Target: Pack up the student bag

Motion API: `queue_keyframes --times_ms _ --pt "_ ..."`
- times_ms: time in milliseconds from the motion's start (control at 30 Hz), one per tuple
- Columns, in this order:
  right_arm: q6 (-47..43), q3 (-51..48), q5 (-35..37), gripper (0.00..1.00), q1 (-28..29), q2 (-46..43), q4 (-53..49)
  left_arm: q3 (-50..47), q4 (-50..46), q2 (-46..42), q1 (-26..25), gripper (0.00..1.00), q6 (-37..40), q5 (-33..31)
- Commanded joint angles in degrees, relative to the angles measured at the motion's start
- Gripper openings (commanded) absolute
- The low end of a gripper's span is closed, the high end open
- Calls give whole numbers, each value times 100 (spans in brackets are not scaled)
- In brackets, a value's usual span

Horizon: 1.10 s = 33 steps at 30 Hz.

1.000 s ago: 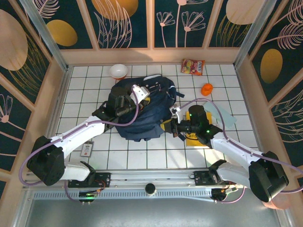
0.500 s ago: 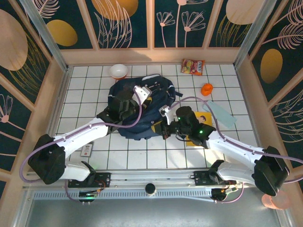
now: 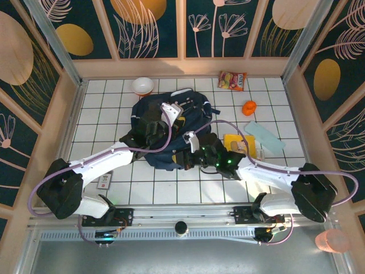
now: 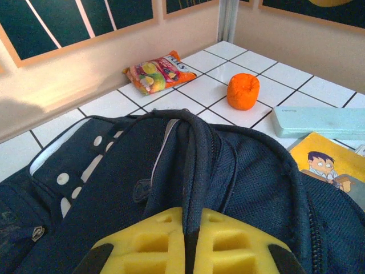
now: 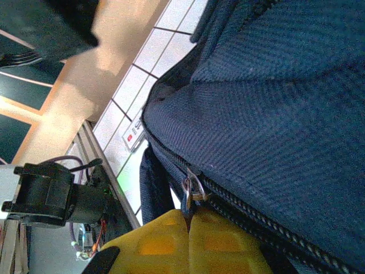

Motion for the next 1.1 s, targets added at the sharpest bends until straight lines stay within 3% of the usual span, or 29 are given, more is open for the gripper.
queue_keyframes --times_ms 0,167,300,433,567,833,933,1067 --pt "319 234 187 5 77 -88 289 73 920 -87 -28 0 -179 136" --pt "939 149 1128 53 -32 -936 -783 -71 949 -247 148 0 -41 563" --pt "1699 -280 1248 70 -340 -1642 -978 -152 1073 -345 351 0 -97 1001" --pt "2538 -712 790 71 -961 -1922 -817 -146 1081 -409 447 0 -19 1353" --pt "2854 -850 264 71 -1412 -1659 -284 -145 1087 -431 486 0 5 1619" --pt "2641 -409 -253 70 -1482 -740 912 -179 1079 -453 496 0 -5 2090" --pt "2711 -323 -450 64 -1498 -398 1368 -118 933 -420 498 0 13 2160" --pt "2697 -266 -566 63 -1504 -338 1362 -96 658 -435 506 0 110 1854"
